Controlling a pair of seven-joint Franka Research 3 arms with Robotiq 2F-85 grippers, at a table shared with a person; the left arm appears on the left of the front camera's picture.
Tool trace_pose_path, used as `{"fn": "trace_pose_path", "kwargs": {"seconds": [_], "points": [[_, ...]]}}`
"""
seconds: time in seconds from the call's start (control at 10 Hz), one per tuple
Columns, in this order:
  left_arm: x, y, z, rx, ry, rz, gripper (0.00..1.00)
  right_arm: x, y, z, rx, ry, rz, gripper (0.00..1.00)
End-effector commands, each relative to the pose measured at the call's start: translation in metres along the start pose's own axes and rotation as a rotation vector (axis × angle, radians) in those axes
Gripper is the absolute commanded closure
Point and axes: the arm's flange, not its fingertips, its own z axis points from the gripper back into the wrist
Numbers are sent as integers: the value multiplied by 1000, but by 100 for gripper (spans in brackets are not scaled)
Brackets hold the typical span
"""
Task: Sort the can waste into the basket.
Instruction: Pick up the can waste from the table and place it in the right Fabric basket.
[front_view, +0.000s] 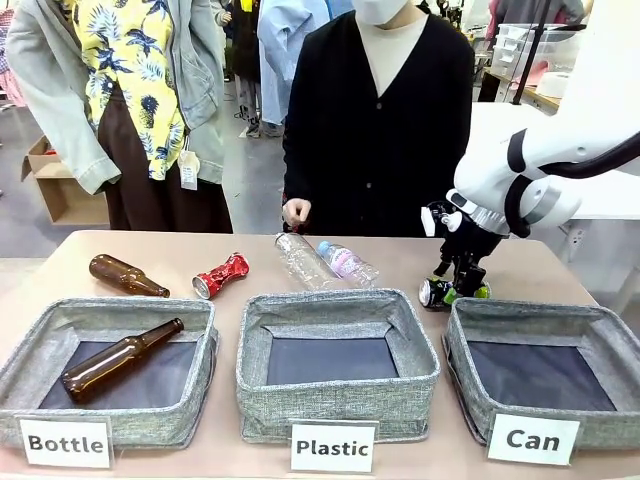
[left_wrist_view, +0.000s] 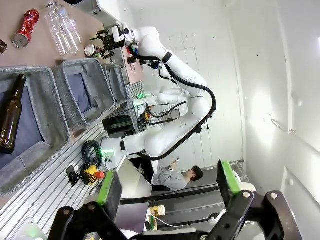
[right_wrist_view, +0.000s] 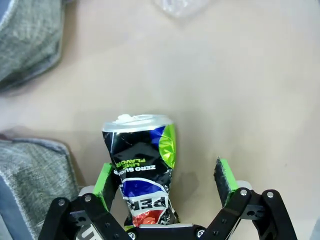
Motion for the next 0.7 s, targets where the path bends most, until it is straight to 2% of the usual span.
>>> {"fn": "trace_pose_path", "kwargs": {"seconds": [0.0, 0.3, 0.4, 0.5, 0.6], "points": [[1, -2, -1, -23, 0, -9, 0, 9, -9, 2, 15, 25, -17, 0], [1, -2, -1, -23, 0, -9, 0, 9, -7, -5, 13, 66, -36, 0], [1, -2, -1, -23, 0, -9, 0, 11, -6, -5, 15, 75, -33, 59], [1, -2, -1, -23, 0, -9, 0, 12, -6, -5, 21, 83, -38, 59], [1, -2, -1, -23, 0, -9, 0, 12, -5, -4, 24, 90, -39, 100]]}}
